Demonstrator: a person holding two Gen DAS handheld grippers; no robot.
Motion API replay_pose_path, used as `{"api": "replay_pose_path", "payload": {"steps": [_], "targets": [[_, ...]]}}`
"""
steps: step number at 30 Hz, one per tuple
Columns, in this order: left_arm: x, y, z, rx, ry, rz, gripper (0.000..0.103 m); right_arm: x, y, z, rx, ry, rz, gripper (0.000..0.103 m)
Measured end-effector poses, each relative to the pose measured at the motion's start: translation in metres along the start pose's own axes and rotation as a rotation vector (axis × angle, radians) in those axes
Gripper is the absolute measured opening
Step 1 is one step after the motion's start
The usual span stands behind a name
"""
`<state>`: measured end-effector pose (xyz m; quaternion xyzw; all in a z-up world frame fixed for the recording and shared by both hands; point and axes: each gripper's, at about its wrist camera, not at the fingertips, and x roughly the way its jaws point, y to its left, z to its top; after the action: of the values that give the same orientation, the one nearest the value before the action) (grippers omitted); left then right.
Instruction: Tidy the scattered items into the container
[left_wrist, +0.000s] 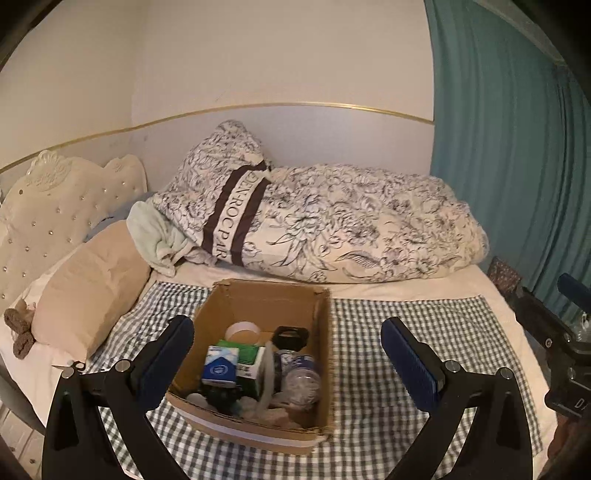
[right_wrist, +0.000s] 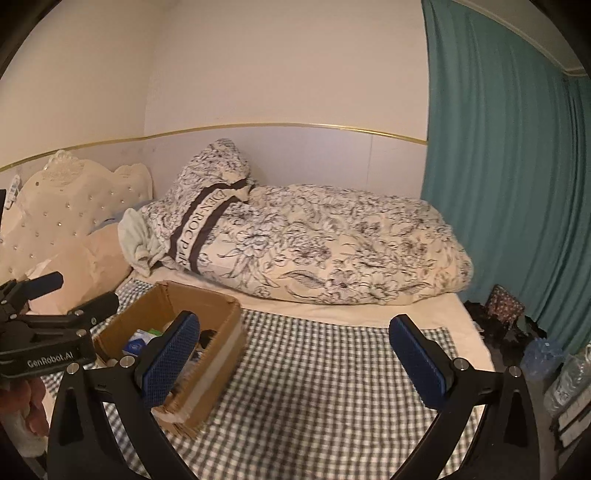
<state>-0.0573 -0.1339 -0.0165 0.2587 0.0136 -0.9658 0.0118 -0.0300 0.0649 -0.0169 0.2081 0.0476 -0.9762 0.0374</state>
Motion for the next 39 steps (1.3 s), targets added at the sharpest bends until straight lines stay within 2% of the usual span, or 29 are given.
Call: {"api": "replay_pose_path", "payload": {"steps": [10, 20, 28, 39], "targets": [[-0.022, -0.046, -0.008, 0.031, -0.023, -0.063, 0.103, -0.034, -0.051, -0.014, 0.045, -0.006, -0.077, 0.103], [-0.03, -0.092, -0.019, 0.058, -0.031, -0.125, 0.103, -0.053, -0.106, -0.035, 0.095, 0.027, -0.158, 0.103], [-0.031, -0.127, -0.023, 0.093, -0.037, -0.128, 0.103, -0.06, -0.145, -0.051, 0.125, 0.048, -0.194, 0.103], [-0.028, -0.155, -0.03, 0.125, -0.03, -0.13, 0.103, -0.055, -0.165, -0.06, 0.146, 0.066, -0.205, 0.103]]}}
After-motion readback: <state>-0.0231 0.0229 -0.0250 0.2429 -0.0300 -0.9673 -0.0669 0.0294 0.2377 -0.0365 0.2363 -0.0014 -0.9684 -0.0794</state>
